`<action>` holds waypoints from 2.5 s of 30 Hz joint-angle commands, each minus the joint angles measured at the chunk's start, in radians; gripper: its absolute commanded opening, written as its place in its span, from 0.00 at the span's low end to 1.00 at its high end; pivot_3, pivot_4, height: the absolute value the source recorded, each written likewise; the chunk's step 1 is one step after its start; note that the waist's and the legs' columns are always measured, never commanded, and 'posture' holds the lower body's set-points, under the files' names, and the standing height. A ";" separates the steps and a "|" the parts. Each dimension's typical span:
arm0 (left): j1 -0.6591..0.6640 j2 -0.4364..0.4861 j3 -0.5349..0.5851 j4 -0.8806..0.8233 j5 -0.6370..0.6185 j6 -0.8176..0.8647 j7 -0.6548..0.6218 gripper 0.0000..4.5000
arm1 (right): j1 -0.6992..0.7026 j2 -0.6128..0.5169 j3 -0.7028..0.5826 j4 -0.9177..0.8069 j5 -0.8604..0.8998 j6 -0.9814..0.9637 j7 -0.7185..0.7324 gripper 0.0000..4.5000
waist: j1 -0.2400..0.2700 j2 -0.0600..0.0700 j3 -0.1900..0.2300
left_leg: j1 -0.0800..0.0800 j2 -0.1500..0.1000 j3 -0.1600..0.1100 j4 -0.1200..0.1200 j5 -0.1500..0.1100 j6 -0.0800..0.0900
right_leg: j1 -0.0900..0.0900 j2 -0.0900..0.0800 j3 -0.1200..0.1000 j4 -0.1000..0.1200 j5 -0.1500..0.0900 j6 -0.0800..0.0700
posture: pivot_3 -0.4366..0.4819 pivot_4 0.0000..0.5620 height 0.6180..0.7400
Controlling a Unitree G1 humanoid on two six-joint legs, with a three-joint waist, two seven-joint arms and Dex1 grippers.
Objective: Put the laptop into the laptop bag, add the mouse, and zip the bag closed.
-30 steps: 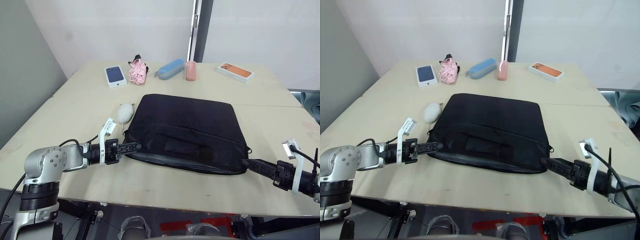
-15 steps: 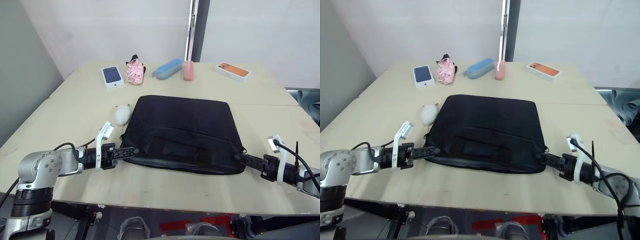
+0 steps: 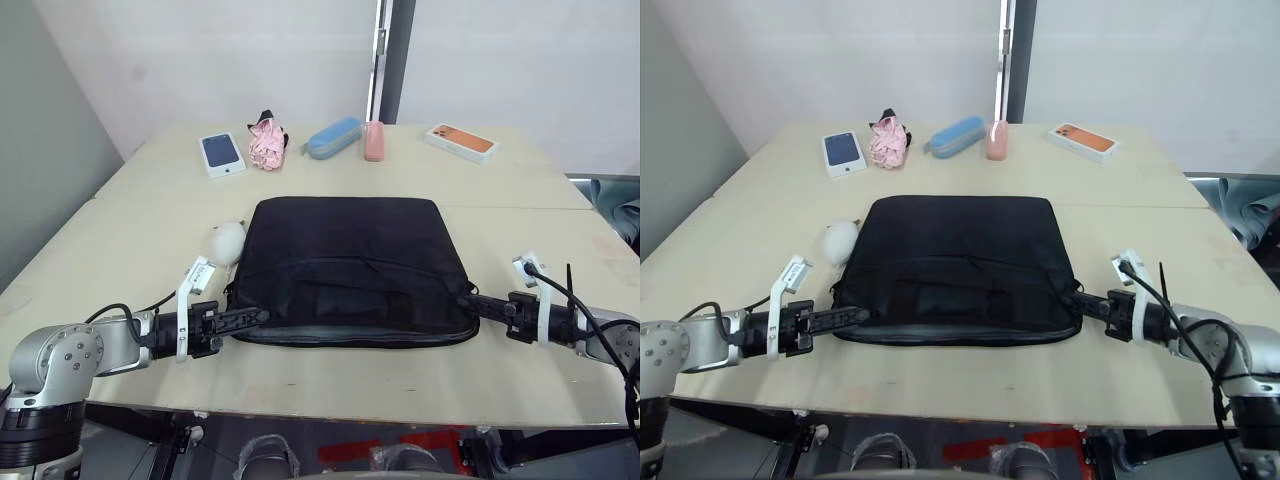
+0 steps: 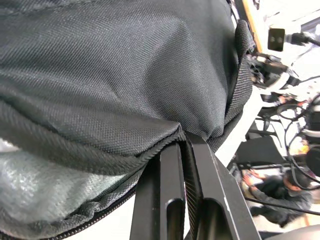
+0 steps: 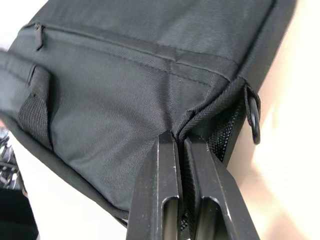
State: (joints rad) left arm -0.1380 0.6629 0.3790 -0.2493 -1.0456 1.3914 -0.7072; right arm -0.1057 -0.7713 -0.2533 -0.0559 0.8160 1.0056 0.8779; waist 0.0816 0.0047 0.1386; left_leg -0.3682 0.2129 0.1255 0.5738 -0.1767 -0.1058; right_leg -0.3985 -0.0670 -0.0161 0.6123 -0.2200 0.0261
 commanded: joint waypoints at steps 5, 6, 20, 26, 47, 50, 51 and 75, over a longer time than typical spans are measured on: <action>-0.022 0.034 0.007 0.037 -0.006 -0.052 -0.013 0.00 | 0.029 0.001 0.018 -0.064 -0.021 -0.040 0.023 0.01 | 0.001 0.000 0.000 | 0.000 0.000 0.000 0.000 0.000 0.000 | 0.000 0.000 0.000 0.001 0.000 0.000 | 0.48 0.27 1.00; -0.021 0.035 0.005 0.037 -0.008 -0.052 -0.013 0.00 | 0.027 0.002 0.023 -0.057 -0.032 -0.051 0.020 0.01 | 0.001 0.000 0.000 | 0.000 0.000 0.000 0.001 0.000 0.000 | 0.000 0.000 0.001 0.001 0.000 0.000 | 0.48 0.27 1.00; -0.002 0.111 0.020 0.068 -0.025 -0.087 -0.107 0.36 | 0.077 -0.073 -0.147 0.001 0.025 -0.056 0.088 0.67 | 0.004 0.000 0.000 | 0.000 0.000 0.001 0.001 0.000 0.000 | 0.000 0.000 0.001 0.000 0.000 0.000 | 0.48 0.27 1.00; 0.021 0.202 0.077 0.083 -0.094 -0.048 -0.199 0.84 | 0.126 -0.137 -0.309 -0.028 0.085 -0.008 0.091 1.00 | 0.010 0.000 0.000 | 0.000 0.000 0.001 0.000 0.000 0.000 | -0.001 0.000 0.001 0.000 0.000 0.000 | 0.48 0.27 1.00; 0.021 0.467 0.128 0.516 0.360 -0.927 -0.744 1.00 | 0.136 -0.161 -0.245 -0.564 0.004 -0.200 -0.015 1.00 | 0.021 -0.003 -0.002 | 0.002 0.000 0.006 -0.003 0.000 0.000 | -0.004 0.000 0.005 0.001 0.000 0.001 | 0.48 0.27 1.00; 0.042 0.464 0.137 0.477 0.354 -0.907 -0.758 1.00 | 0.190 -0.204 -0.216 -0.587 -0.054 -0.241 0.033 1.00 | 0.016 -0.003 -0.002 | 0.002 0.000 0.007 -0.004 0.000 0.000 | -0.004 0.000 0.007 0.002 -0.001 0.001 | 0.48 0.27 1.00; 0.053 0.463 0.140 0.467 0.355 -0.904 -0.763 1.00 | 0.201 -0.213 -0.215 -0.591 -0.060 -0.247 0.040 1.00 | 0.014 -0.004 -0.002 | 0.002 0.001 0.007 -0.004 0.000 0.000 | -0.004 0.000 0.007 0.002 -0.001 0.001 | 0.48 0.27 1.00; -0.028 0.415 0.072 0.282 0.268 -0.833 -0.810 1.00 | -0.022 -0.135 -0.037 -0.463 0.017 -0.216 0.000 0.36 | 0.016 -0.004 -0.003 | 0.003 0.001 0.007 0.001 0.000 0.000 | -0.005 0.001 0.008 0.008 -0.001 0.000 | 0.48 0.27 1.00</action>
State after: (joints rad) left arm -0.1382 1.0856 0.4628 0.1034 -0.7365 0.5426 -1.5061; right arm -0.1099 -0.9146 -0.3201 -0.5173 0.8345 0.8046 0.8738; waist 0.0972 0.0006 0.1353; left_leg -0.3658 0.2138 0.1324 0.5755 -0.1770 -0.1058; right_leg -0.4033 -0.0666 -0.0081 0.6203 -0.2208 0.0260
